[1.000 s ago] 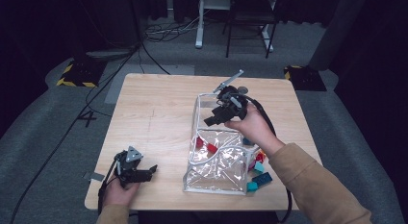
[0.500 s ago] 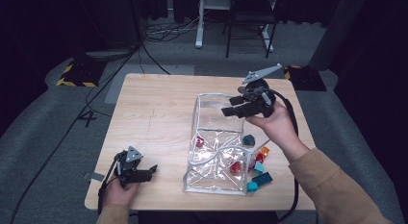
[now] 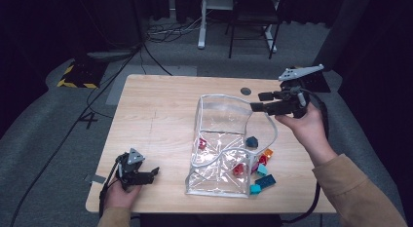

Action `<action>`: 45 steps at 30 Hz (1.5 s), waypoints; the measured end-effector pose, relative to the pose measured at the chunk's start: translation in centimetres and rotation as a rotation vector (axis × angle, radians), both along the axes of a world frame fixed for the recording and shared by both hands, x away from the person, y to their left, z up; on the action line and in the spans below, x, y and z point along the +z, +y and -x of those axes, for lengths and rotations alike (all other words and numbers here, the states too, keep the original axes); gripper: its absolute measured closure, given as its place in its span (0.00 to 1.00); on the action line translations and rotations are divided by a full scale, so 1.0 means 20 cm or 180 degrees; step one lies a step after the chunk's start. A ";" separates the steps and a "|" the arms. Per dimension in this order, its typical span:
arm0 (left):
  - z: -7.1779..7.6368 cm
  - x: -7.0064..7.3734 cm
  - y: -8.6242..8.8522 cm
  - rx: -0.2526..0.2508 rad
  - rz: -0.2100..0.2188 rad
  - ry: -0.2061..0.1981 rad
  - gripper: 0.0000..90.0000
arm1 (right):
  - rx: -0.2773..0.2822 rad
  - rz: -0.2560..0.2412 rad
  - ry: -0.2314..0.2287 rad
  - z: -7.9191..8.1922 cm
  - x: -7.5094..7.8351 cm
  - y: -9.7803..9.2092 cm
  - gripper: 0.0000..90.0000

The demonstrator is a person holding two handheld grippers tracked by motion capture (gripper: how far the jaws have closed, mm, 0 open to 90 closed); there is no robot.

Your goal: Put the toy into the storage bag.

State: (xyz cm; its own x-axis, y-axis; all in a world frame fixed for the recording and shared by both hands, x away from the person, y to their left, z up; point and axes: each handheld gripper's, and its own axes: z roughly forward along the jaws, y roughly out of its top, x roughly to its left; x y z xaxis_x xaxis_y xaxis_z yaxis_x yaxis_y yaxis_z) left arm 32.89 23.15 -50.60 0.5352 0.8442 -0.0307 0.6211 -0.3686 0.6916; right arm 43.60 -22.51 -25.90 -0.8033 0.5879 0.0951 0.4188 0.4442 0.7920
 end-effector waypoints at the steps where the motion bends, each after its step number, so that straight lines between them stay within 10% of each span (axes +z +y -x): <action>1: 0.00 0.00 0.00 0.0001 0.0001 -0.0001 0.20 | -0.0017 0.0000 -0.0003 0.00 0.00 -0.02 0.47; 18: 0.00 0.00 0.00 0.0001 0.0000 -0.0001 0.20 | -0.0516 0.0015 -0.0096 -0.01 -0.03 -0.33 0.47; 29: 0.00 0.00 0.00 -0.0002 -0.0007 -0.0003 0.20 | -0.0851 0.0054 0.0066 -0.06 -0.24 -0.54 0.47; 45: 0.00 0.00 0.00 0.0003 -0.0007 -0.0007 0.20 | -0.0874 0.0221 0.0379 -0.05 -0.59 -0.54 0.48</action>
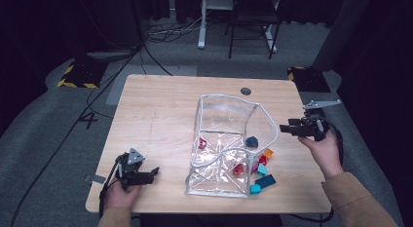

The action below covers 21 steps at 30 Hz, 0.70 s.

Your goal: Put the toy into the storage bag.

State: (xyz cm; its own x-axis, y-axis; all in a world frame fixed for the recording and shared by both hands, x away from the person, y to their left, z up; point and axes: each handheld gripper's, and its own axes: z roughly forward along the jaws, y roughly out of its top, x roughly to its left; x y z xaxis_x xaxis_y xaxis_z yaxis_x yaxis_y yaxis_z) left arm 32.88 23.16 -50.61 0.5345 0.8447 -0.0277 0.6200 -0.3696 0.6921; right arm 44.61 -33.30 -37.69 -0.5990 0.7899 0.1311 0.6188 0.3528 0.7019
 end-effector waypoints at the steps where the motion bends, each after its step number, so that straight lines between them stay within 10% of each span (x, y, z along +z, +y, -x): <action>1: 0.00 0.00 0.00 0.0000 -0.0002 0.0001 0.20 | 0.0001 0.0000 0.0028 0.00 -0.02 0.00 0.48; 21: 0.00 0.00 0.00 -0.0001 -0.0003 0.0002 0.20 | 0.0242 0.0157 0.0477 0.03 -0.34 0.12 0.51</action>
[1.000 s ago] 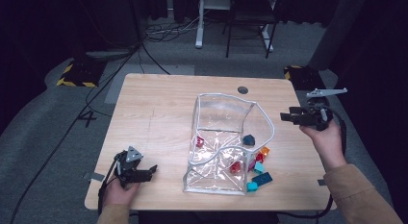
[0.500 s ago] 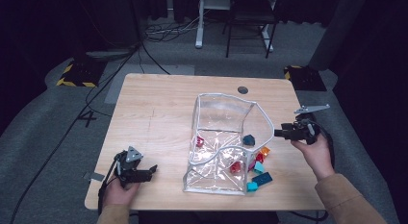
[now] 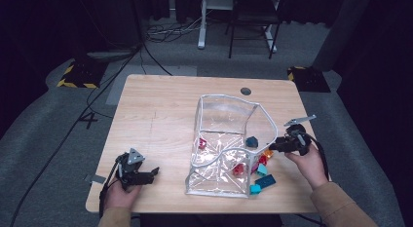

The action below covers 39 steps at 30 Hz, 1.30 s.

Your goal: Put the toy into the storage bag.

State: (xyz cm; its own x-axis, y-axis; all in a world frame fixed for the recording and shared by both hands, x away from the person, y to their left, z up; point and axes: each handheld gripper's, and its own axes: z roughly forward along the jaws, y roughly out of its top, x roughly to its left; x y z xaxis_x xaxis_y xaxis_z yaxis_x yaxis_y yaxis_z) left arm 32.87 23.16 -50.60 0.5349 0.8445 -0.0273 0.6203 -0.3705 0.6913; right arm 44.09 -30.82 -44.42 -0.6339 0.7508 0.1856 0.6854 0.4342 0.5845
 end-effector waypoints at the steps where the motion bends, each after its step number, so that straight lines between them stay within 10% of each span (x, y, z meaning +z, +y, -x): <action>1: 0.00 0.00 0.00 0.0002 0.0000 -0.0001 0.20 | 0.0012 0.0009 0.0018 0.00 -0.01 0.01 0.51; 18: 0.00 0.00 0.00 0.0002 0.0001 0.0000 0.20 | 0.0133 0.0422 0.0008 0.00 -0.11 0.12 0.59; 39: 0.00 0.00 0.00 0.0003 0.0000 0.0001 0.20 | 0.0017 0.0189 -0.0157 0.03 0.02 0.02 0.65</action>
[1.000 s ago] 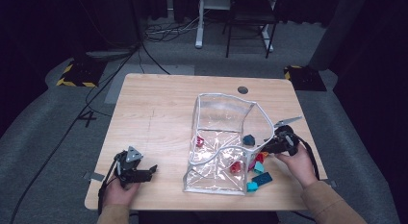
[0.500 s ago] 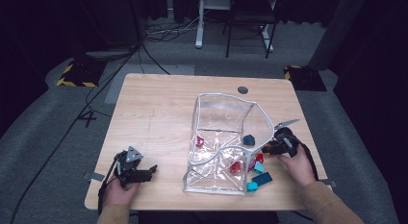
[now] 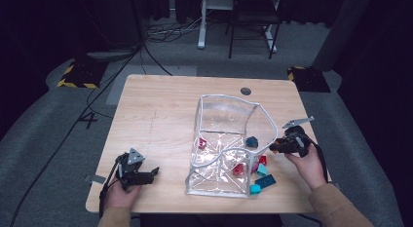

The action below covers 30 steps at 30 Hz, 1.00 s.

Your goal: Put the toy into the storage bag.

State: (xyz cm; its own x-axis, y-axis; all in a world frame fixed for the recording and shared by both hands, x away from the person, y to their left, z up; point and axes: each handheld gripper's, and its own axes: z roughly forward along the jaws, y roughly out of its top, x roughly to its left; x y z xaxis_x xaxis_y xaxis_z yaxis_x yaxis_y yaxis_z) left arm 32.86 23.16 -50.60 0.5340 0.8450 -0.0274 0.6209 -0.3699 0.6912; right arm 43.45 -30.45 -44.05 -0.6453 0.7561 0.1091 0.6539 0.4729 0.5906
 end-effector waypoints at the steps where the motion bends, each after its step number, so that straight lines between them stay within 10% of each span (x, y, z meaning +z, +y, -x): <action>1: 0.00 0.00 0.00 0.0000 0.0000 0.0001 0.20 | 0.0004 -0.0024 -0.0015 0.00 0.02 -0.01 0.65; 30: 0.00 0.00 0.00 0.0011 0.0006 0.0000 0.20 | 0.0022 -0.0529 -0.0426 0.08 0.49 -0.09 0.65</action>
